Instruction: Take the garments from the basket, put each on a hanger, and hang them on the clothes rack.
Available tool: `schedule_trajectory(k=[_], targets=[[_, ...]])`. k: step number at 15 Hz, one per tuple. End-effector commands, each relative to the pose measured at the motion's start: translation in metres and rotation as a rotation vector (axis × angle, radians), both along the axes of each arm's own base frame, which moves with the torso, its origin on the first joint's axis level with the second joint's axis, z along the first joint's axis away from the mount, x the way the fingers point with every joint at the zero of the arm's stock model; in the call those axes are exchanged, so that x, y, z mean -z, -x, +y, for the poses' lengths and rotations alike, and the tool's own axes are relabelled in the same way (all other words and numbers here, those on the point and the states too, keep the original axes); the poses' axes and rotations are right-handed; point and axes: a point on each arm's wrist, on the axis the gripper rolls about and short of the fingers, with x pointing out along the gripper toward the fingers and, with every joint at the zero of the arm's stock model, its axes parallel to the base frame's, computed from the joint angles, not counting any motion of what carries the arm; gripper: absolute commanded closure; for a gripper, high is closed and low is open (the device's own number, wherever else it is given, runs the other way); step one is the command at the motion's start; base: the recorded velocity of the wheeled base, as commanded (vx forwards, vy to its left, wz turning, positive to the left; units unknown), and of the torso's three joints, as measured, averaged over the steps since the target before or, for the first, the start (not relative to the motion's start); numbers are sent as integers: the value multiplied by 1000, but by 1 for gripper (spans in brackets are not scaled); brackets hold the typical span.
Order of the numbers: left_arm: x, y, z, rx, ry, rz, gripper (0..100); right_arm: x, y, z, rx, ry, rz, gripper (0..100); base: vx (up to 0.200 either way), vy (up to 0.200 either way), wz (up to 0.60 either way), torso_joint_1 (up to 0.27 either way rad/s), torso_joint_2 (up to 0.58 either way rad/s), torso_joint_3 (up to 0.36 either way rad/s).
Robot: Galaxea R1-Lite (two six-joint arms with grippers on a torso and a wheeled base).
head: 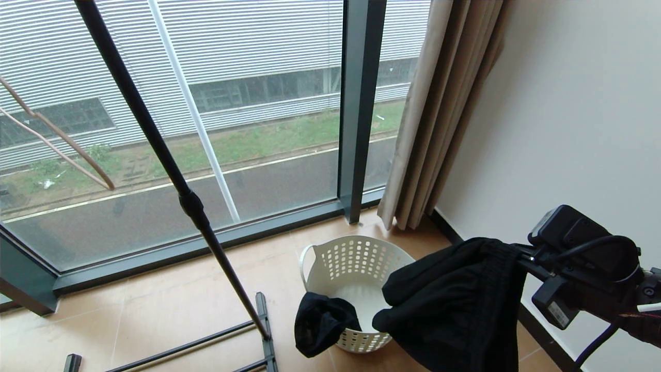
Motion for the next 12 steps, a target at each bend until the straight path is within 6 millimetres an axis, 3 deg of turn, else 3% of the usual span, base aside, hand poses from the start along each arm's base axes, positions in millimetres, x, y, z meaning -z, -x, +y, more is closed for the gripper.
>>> schedule_trajectory(k=[1, 12], targets=[[0, 0, 0, 0, 0, -1, 0, 1, 0, 0, 0, 3, 3, 100, 0, 0, 0, 173, -491, -124], [0, 0, 0, -1, 0, -1, 0, 4, 0, 0, -1, 10, 13, 100, 0, 0, 0, 209, -529, -122]])
